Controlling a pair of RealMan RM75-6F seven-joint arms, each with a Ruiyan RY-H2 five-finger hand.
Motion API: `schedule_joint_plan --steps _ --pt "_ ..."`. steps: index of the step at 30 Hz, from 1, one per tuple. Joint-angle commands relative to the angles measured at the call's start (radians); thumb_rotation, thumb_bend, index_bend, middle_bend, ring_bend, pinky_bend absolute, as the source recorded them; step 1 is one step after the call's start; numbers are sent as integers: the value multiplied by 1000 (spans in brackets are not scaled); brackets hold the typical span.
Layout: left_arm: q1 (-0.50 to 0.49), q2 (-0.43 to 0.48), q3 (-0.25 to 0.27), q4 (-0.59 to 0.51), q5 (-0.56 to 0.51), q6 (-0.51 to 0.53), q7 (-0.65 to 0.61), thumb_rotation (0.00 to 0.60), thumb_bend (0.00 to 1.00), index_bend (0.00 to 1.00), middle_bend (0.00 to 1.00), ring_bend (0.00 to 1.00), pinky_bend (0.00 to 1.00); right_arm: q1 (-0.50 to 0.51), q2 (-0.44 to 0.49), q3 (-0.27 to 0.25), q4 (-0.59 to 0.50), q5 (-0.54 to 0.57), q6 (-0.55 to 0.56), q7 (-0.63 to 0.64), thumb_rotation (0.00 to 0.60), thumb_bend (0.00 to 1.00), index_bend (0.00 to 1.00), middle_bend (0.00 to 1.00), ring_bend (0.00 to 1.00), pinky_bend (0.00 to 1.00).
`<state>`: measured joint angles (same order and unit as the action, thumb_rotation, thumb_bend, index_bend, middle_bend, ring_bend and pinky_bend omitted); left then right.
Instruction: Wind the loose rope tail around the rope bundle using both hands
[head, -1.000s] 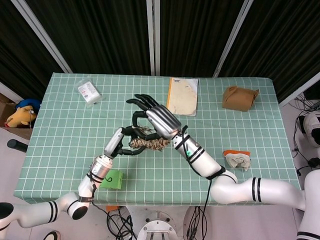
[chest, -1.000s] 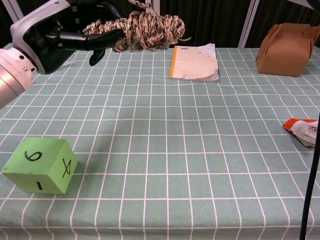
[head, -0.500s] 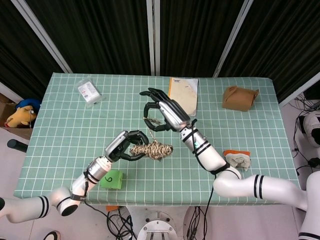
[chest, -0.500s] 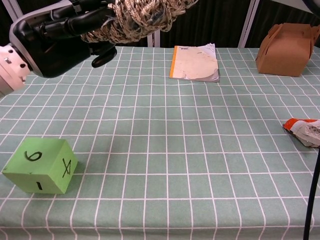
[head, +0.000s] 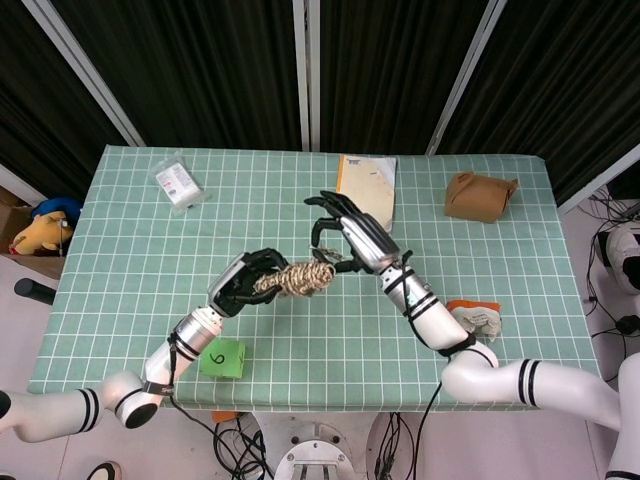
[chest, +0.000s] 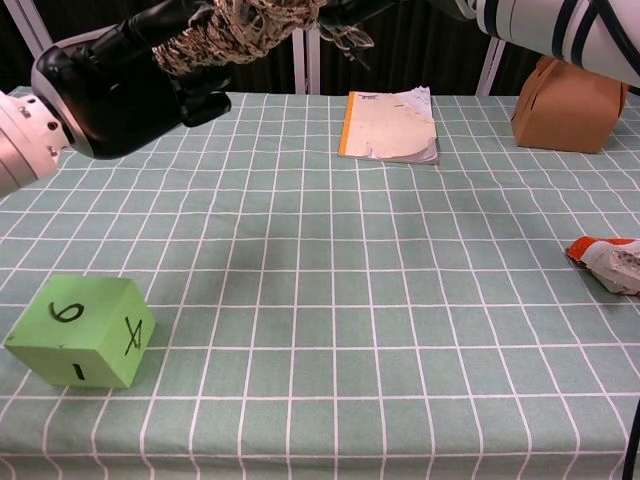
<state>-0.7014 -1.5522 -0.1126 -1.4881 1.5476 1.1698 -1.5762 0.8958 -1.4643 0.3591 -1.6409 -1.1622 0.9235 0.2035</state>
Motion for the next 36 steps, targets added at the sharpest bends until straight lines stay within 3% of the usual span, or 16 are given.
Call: schedule_joint_plan --steps 1,12,22,31,36 --pt "3 2 -6 -9 -13 -7 -15 600 480 782 791 756 792 -12 -1 -11 8 -8 8 9 600 541 1000 143 0 0" --pt "10 11 -23 -42 -44 -33 -48 600 480 781 791 757 792 -47 -31 -54 40 -27 14 43 600 538 1000 143 0 0" --pt "29 9 -59 -69 -116 -55 14 600 480 781 791 757 792 -64 -60 -70 70 -48 17 72 600 525 1000 142 0 0" --pt "40 3 -81 -98 -142 -81 56 600 481 781 791 757 792 -74 -96 -54 94 -27 7 126 600 522 999 142 0 0" --pt "41 6 -84 -98 -126 -96 30 600 480 781 791 757 792 -72 -103 -43 96 -16 -16 158 600 497 944 137 0 0"
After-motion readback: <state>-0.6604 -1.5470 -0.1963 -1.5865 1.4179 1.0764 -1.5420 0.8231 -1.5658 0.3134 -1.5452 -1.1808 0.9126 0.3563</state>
